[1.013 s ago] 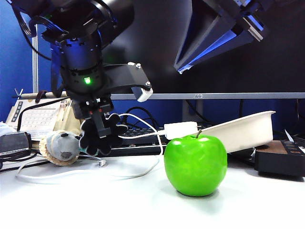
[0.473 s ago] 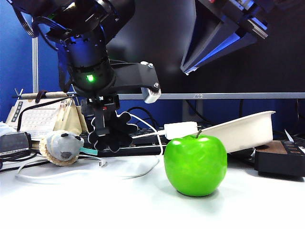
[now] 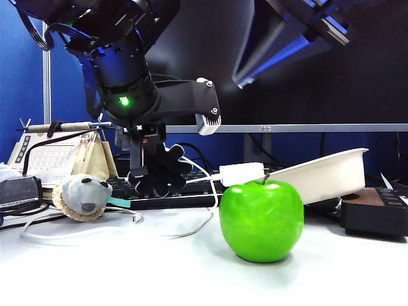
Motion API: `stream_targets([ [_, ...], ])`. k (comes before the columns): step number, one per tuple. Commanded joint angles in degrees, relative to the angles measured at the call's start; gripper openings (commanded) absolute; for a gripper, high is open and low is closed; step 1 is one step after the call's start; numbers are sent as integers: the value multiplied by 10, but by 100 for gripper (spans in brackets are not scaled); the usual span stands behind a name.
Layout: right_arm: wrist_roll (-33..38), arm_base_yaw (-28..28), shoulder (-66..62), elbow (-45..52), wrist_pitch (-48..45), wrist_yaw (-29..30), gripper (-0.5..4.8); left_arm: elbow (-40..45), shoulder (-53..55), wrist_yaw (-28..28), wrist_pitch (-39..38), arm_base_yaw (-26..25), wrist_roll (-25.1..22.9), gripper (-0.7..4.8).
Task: Place the tilting octopus upright.
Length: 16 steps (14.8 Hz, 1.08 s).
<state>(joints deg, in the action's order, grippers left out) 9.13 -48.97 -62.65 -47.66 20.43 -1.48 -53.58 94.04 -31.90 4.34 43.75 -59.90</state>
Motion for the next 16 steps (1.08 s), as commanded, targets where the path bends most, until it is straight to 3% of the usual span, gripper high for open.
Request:
stream_targets([
  [1, -2, 0, 2, -3, -17, 1, -1, -1, 0, 13, 36, 0, -61, -6],
  [10, -15, 0, 2, -3, -16, -1, -1, -1, 3, 66, -24, 0, -47, -6],
  [13, -36, 31, 1, -3, -18, -20, -1, -1, 3, 66, -25, 0, -46, -6],
  [14, -36, 49, 1, -3, -18, -7, -1, -1, 3, 66, -25, 0, -46, -6],
  [16, -37, 130, 1, -3, -18, 121, -1, -1, 3, 66, -25, 0, -46, -6],
])
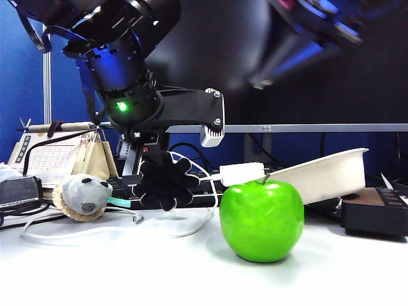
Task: Place the tilting octopus upright.
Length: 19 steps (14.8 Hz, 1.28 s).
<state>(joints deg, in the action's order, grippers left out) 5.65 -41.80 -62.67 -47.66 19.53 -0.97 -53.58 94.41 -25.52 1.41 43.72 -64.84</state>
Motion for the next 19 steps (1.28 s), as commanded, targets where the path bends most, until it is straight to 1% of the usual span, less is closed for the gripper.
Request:
stream_targets([
  [1, -2, 93, 1, -3, -12, 186, -1, -1, 0, 3, 4, 0, 3, -6],
  [2, -12, 150, 1, -3, -21, 301, -1, -1, 0, 3, 4, 0, 3, -6],
  [3, -16, 182, 1, -4, -30, 369, -1, -1, 0, 3, 4, 0, 3, -6],
  [4, -16, 205, 1, -4, -40, 414, -1, -1, 0, 3, 4, 0, 3, -6],
  [5, -13, 245, -2, -4, -59, 470, -1, -1, 0, 3, 5, 0, 2, -6],
  [6, -11, 266, -11, -4, -65, 477, -1, -1, 0, 3, 5, 1, 1, -6],
  [8, -12, 285, -45, -4, -66, 486, -1, -1, 0, 3, 5, 1, 2, -6],
  [10, -12, 285, -85, -4, -79, 512, -1, -1, 0, 3, 5, 1, 2, -6],
  [13, -12, 285, -138, -5, -93, 513, -1, -1, 0, 3, 5, 1, 2, -6],
  [15, -12, 285, -153, -4, -94, 513, -1, -1, 0, 3, 7, 2, 1, -6],
  [17, -12, 285, -153, -4, -94, 513, -1, -1, 0, 3, 29, 2, -3, -6],
  [19, -12, 285, -153, -4, -93, 514, -1, -1, 0, 14, 35, 2, 0, -6],
])
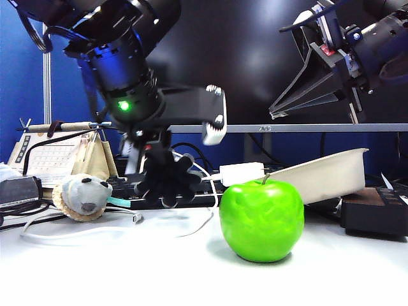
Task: Place the tilting octopus upright.
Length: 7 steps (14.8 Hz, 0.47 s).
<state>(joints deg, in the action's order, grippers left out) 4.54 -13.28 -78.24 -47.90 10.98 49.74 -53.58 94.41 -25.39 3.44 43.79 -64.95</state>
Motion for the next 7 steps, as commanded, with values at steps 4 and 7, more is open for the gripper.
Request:
stream_targets([
  [4, 0, 0, 3, -2, -5, 19, -1, -1, 0, 41, 33, -6, -11, -6],
  [7, 0, 0, 3, -2, -4, 20, -1, -1, 23, 50, 35, -16, -26, -6],
])
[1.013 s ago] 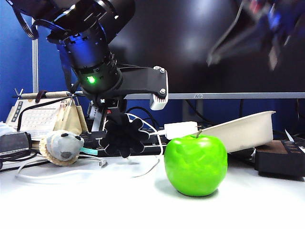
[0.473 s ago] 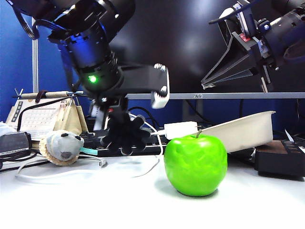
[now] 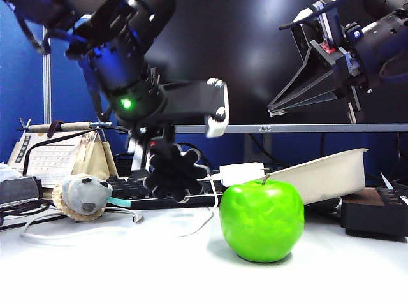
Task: Place the tilting octopus upright.
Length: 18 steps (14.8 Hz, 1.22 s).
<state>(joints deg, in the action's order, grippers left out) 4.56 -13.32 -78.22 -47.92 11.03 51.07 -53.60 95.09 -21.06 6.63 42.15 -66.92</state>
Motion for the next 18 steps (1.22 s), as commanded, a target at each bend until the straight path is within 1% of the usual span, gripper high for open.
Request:
stream_targets([
  [1, 0, 0, 3, -2, -5, 15, -1, -1, 24, 7, 3, 1, -6, -6],
  [2, 0, 0, 3, -2, -5, 29, -1, -1, 31, 9, 3, 2, -6, -6],
  [5, -1, 0, 3, -2, -7, 29, -1, -1, 33, 1, -2, 5, -1, -6],
  [8, -1, 0, 3, -2, -11, 28, -1, -1, 33, 0, -55, 10, 4, -6],
  [9, -1, 0, 3, -2, -17, 27, -1, -1, 33, -13, -59, 14, 10, -6],
  [12, 0, 0, 3, -2, -20, 27, -1, -1, 33, -14, -62, 28, 36, -3],
  [13, 0, 0, 3, -2, -19, 27, -1, -1, 33, -16, -62, 32, 48, 4],
  [15, 0, 0, 3, -2, -19, 27, -1, -1, 33, -34, -62, 38, 75, 63],
  [17, 0, 0, 3, -2, -19, 27, -1, -1, 32, -38, -73, 40, 76, 63],
  [18, 0, 0, 3, -2, -19, 27, -1, -1, 32, -54, -91, 40, 87, 63],
])
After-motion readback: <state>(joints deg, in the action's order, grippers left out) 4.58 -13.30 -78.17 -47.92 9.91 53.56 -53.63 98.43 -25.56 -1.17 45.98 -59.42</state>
